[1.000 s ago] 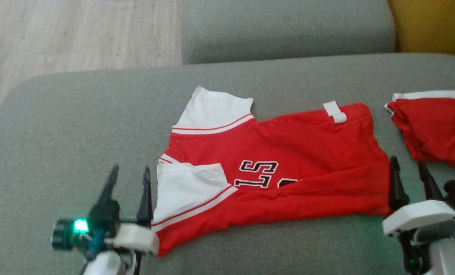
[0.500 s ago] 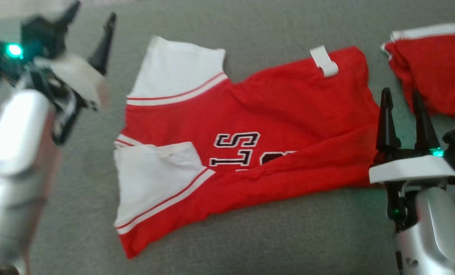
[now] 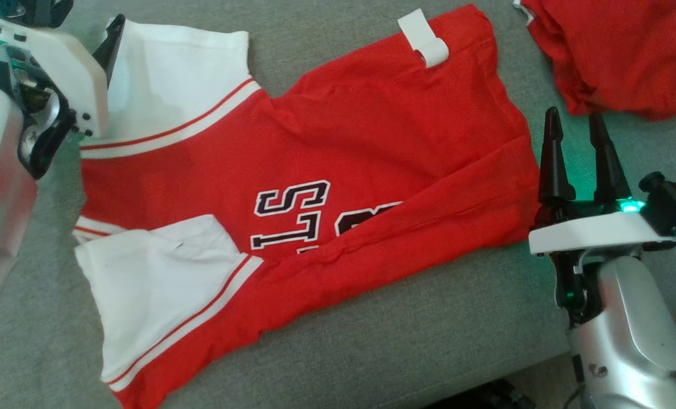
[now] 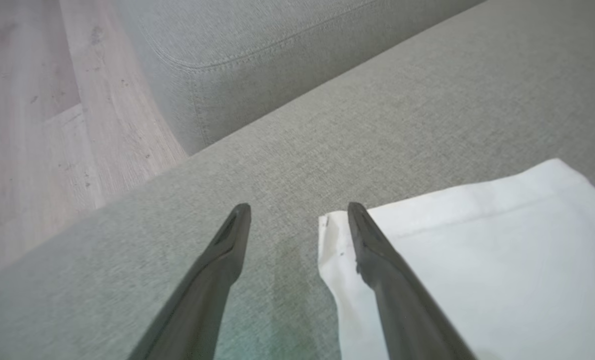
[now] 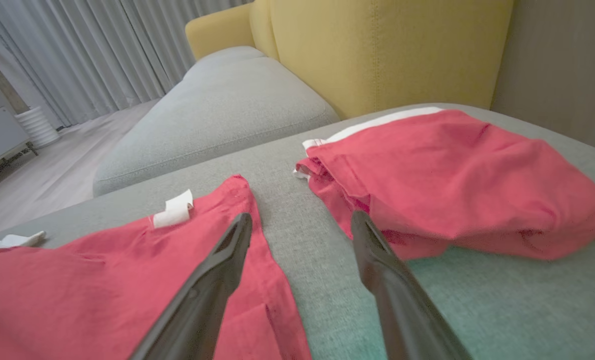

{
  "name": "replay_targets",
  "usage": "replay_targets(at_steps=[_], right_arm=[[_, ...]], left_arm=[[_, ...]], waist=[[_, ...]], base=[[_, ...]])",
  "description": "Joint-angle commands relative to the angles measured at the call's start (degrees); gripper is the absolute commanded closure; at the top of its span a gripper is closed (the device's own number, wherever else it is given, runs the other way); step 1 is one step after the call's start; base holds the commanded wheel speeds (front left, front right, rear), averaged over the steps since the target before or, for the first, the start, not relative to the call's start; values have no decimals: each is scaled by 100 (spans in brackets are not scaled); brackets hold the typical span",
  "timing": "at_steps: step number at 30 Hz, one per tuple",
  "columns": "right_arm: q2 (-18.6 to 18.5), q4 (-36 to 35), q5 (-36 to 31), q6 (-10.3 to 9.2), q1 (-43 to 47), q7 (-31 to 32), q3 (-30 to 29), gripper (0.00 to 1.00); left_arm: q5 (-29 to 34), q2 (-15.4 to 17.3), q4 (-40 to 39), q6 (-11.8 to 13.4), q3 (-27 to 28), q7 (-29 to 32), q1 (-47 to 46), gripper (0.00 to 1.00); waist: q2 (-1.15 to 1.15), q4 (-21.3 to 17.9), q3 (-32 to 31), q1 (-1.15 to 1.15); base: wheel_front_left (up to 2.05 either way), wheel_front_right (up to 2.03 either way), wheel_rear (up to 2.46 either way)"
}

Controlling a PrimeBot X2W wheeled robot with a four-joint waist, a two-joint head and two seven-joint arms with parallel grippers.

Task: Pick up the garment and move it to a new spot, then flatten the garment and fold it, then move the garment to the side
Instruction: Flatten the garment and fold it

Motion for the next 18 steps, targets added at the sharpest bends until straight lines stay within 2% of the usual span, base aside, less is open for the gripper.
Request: replay_targets(at_steps=[1, 11, 12, 14, 15, 18], right_arm=[[-37, -134, 37, -5, -31, -65, 134, 0], [-37, -122, 29, -5, -51, -76, 97, 0], [-37, -121, 20, -5, -48, -76, 91, 0], [-37, -107, -1, -5, -50, -77, 62, 0], [-37, -93, -15, -5, -57, -77, 33, 0], [-37, -27, -113, -5, -93, -77, -54, 0]], left_arm=[[-53, 310, -122, 11, 144, 4, -289, 0], [-859, 558, 7, 11, -861, 304, -408, 0], [-962, 565, -14, 11, -954, 372, -402, 4], [-1162, 594, -125, 10, -1163, 464, -395, 87], [-1276, 604, -191, 10, -1253, 481, -390, 100], [-1529, 641, -351, 10, -1454, 364, -400, 100]], waist=[[0, -75, 70, -1], [0, -97, 62, -1], [0, -87, 54, -1], [0, -55, 35, -1], [0, -28, 17, -1], [0, 65, -55, -1]], base=[[0, 0, 0], [0, 0, 0], [0, 0, 0], [0, 0, 0], [0, 0, 0], [0, 0, 0]])
